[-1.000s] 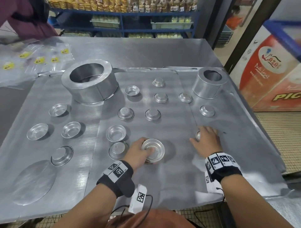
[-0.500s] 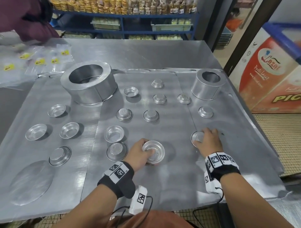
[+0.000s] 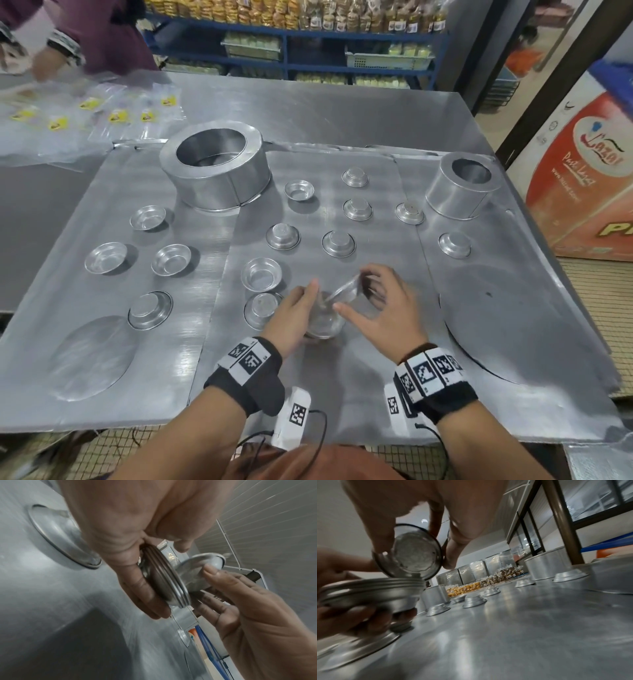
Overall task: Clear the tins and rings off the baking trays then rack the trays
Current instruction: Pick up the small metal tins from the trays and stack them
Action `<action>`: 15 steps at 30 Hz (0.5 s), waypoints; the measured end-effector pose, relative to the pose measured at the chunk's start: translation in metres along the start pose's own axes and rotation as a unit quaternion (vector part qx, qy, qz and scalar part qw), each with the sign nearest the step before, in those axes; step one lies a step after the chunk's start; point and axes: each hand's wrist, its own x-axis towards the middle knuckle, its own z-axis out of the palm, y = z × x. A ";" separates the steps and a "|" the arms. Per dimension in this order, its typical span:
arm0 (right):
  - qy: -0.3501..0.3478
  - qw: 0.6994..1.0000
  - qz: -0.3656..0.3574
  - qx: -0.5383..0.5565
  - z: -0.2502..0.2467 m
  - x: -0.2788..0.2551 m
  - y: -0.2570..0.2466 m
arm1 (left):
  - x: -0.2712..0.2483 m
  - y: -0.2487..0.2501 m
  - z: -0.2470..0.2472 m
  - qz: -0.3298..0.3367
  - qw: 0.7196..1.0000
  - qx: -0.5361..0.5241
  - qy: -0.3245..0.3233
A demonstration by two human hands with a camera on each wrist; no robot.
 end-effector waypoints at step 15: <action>-0.195 0.979 -0.021 0.049 0.069 0.005 -0.020 | -0.015 0.000 -0.069 0.059 0.994 -0.011 0.086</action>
